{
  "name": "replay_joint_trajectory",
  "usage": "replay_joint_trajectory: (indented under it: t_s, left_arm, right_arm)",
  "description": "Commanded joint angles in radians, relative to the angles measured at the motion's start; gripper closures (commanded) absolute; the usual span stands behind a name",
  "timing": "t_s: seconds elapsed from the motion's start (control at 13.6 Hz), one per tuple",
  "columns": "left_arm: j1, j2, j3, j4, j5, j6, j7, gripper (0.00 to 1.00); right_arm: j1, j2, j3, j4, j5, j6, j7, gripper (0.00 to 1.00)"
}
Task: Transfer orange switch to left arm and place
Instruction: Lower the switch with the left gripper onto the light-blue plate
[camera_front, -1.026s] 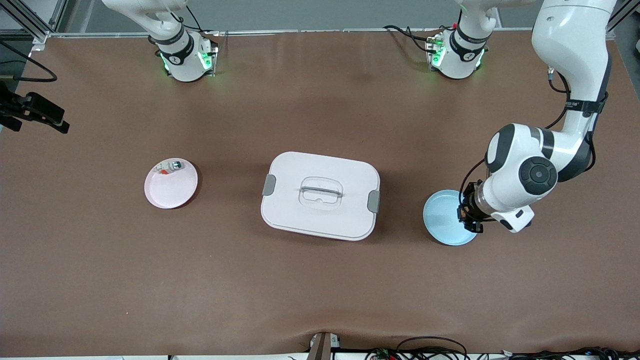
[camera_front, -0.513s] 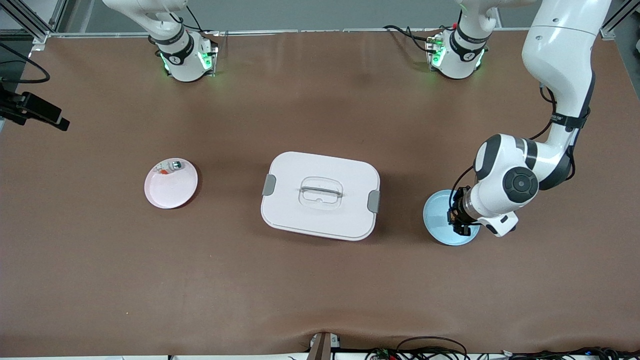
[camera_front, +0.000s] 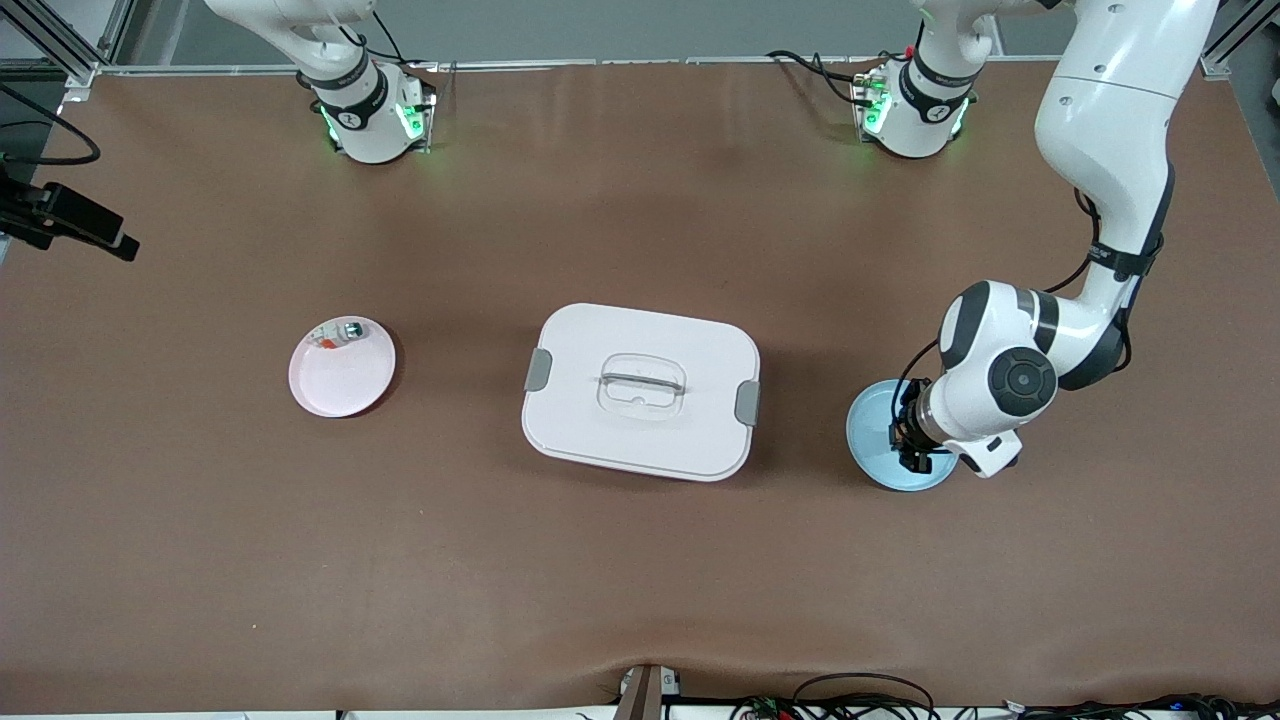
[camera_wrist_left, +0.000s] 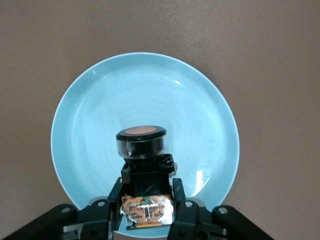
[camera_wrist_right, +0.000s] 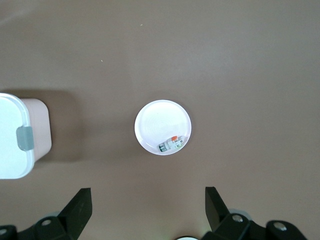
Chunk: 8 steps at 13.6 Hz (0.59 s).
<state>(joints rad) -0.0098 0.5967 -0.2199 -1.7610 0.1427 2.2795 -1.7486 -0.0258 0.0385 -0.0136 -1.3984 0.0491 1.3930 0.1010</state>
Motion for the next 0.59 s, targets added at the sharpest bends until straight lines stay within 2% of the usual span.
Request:
replay_joint_trajectory:
  t_s: [0.0, 0.51]
  left_arm:
    - [0.001, 0.017, -0.001, 0.005, 0.026, 0.02, -0.023, 1.0]
    - [0.002, 0.046, -0.001, 0.003, 0.06, 0.041, -0.023, 1.0]
  right_arm:
    - [-0.011, -0.014, 0.006, -0.001, -0.017, -0.005, -0.063, 0.0]
    - [-0.011, -0.014, 0.004, -0.001, -0.005, 0.001, -0.061, 0.0]
